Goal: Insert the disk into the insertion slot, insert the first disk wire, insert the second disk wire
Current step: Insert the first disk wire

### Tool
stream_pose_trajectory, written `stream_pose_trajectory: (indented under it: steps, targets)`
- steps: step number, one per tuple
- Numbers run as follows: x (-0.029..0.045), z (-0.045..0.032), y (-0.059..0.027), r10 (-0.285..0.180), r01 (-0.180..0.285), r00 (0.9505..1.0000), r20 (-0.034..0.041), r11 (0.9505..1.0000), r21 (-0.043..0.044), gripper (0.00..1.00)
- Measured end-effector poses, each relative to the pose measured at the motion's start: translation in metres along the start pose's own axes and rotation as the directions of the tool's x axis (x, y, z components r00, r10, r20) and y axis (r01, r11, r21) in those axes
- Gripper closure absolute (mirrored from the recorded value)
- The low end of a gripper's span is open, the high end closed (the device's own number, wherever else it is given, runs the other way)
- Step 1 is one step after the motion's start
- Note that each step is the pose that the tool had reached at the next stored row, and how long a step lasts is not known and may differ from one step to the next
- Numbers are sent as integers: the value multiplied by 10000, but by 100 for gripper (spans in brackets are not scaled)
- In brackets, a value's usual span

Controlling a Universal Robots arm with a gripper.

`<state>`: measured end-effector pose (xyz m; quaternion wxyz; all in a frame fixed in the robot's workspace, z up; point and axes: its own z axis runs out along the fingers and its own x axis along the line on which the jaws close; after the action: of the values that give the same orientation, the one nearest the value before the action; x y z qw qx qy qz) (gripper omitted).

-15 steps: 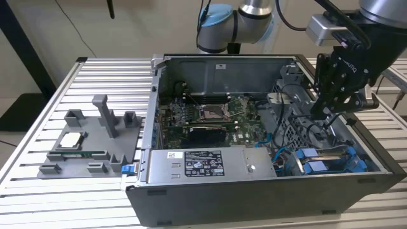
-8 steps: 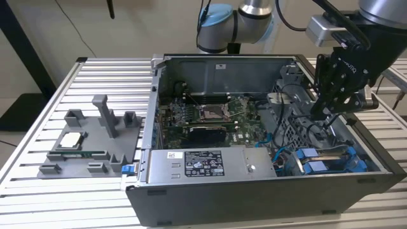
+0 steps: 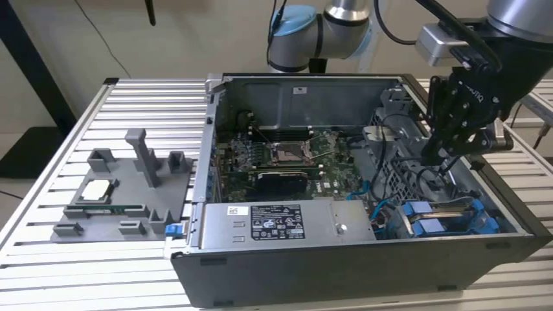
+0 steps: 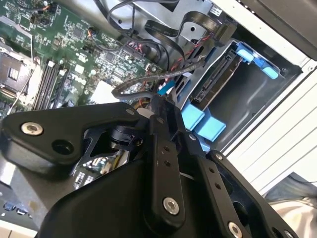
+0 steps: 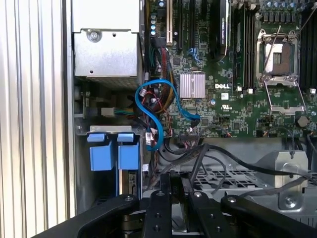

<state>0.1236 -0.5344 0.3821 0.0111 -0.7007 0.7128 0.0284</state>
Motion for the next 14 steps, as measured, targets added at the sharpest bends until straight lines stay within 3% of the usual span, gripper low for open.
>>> stream_pose_trajectory:
  steps: [14]
  targets:
    - [75,144,-40,1,-1,10000,-7,10000,-31,81]
